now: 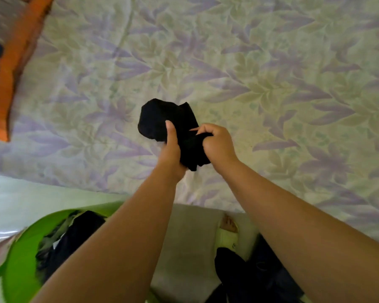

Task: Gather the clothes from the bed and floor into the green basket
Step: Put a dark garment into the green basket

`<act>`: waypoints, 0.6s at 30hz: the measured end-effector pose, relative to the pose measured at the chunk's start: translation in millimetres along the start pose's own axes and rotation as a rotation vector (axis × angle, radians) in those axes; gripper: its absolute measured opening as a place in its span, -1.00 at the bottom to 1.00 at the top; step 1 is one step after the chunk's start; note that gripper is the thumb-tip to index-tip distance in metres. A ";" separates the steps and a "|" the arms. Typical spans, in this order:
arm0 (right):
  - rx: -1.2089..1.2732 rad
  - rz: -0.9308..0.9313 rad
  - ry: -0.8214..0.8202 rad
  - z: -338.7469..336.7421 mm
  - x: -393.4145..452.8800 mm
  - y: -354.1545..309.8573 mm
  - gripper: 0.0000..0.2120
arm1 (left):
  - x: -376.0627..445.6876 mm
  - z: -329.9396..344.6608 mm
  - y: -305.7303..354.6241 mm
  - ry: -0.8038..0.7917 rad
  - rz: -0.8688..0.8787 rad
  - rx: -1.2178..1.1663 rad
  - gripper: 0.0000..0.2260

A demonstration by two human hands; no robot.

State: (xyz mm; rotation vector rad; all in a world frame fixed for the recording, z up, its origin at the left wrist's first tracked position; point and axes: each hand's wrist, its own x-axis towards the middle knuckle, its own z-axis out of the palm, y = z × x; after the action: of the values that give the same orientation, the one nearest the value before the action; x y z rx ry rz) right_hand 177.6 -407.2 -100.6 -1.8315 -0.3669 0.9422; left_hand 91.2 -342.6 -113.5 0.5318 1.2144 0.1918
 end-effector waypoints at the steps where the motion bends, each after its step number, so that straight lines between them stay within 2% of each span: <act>1: 0.014 0.026 -0.050 24.6 -14.9 -2.0 -0.65 | -11.5 -32.1 1.6 -0.049 0.016 -0.064 -0.23; 3: 0.058 0.088 -0.118 57.3 -35.0 0.7 -0.64 | -28.1 -79.3 0.6 -0.076 0.008 -0.144 -0.36; 6: 0.072 0.141 -0.259 126.7 -79.4 10.4 -0.60 | -52.0 -167.3 -5.1 0.016 0.008 -0.155 -0.48; 10: -0.104 0.077 -0.441 227.3 -147.9 34.7 -0.62 | -80.4 -298.1 -18.0 0.273 -0.017 -0.054 -0.34; 13: -0.249 -0.034 -0.478 281.6 -188.9 69.3 -0.60 | -97.4 -379.4 -38.9 0.415 -0.016 0.065 -0.38; 16: -0.445 -0.192 -0.442 307.8 -221.2 114.9 -0.58 | -105.9 -427.8 -69.4 0.441 -0.023 0.184 -0.44; 18: -0.596 -0.186 -0.395 317.1 -237.5 149.6 -0.57 | -107.0 -446.7 -89.7 0.474 -0.031 0.332 -0.50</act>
State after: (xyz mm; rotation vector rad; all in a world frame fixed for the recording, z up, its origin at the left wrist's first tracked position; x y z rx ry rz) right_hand -236.3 -419.0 -189.3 -2.0754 -1.1437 1.1420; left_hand -372.4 -336.6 -176.8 0.7827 1.7315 0.0902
